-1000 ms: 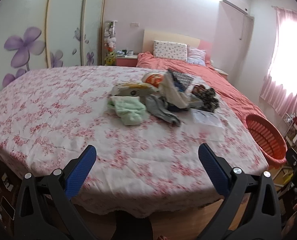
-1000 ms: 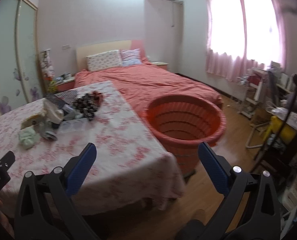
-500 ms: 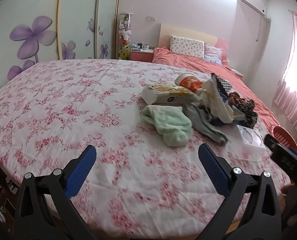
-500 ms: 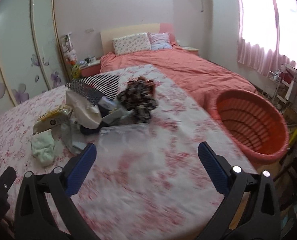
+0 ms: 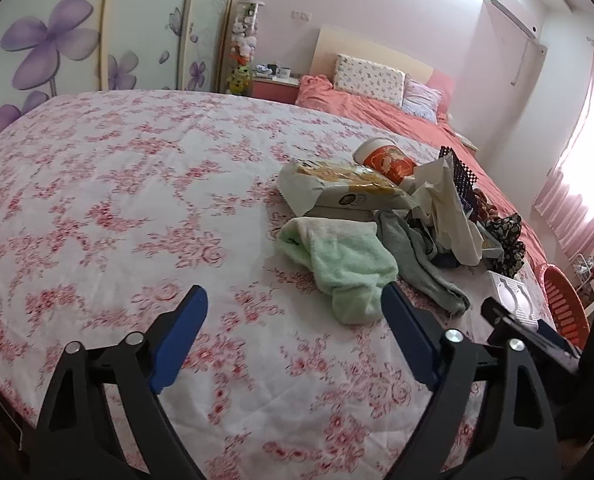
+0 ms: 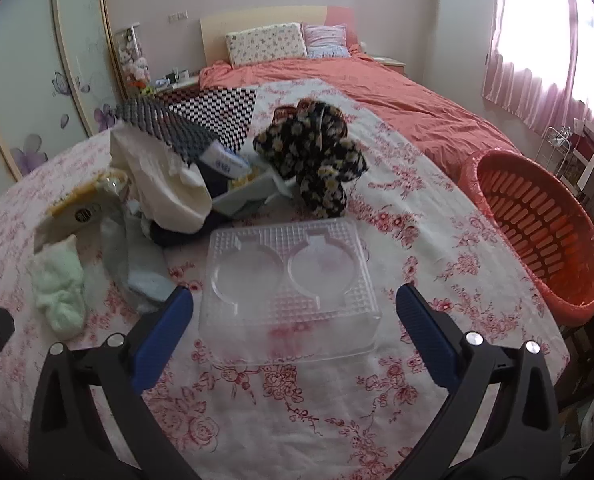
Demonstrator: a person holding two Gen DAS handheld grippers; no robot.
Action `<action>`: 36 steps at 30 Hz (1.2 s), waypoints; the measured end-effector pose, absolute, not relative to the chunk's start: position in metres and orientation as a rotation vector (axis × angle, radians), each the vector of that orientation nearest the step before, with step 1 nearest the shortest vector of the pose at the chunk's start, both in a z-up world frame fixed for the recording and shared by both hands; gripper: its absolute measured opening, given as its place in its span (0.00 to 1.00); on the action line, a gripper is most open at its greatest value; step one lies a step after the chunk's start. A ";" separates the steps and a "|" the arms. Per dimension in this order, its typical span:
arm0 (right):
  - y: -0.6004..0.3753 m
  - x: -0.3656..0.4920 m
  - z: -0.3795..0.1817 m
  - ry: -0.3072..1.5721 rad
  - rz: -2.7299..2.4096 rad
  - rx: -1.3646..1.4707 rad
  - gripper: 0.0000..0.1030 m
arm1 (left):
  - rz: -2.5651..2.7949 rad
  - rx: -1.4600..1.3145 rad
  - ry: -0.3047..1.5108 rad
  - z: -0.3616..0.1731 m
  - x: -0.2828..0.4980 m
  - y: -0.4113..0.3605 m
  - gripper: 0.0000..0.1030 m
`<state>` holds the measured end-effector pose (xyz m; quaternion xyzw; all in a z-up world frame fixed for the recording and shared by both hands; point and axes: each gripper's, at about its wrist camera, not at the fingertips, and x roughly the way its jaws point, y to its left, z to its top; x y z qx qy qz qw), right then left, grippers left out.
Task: Collect trash
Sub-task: 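Grasp the clear plastic tray with the right tool while the left tool grasps the mint-green towel, then carry the tray and towel over the orange basket and open both tools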
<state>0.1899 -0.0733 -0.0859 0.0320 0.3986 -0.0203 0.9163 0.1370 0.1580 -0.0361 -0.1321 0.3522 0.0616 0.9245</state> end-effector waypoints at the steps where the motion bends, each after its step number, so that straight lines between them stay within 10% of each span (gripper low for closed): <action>1: -0.075 0.191 -0.088 0.824 -0.041 0.065 0.83 | 0.121 -0.268 0.726 -0.036 0.140 0.156 0.83; 13: -0.110 0.182 -0.075 0.773 -0.064 0.081 0.78 | 0.071 -0.259 0.807 -0.048 0.180 0.142 0.78; 22: -0.124 0.170 -0.072 0.762 -0.070 0.065 0.78 | 0.008 -0.279 0.831 -0.051 0.188 0.137 0.15; 36: -0.160 0.140 -0.038 0.663 -0.107 0.044 0.78 | -0.139 -0.208 0.711 0.002 0.156 0.092 0.12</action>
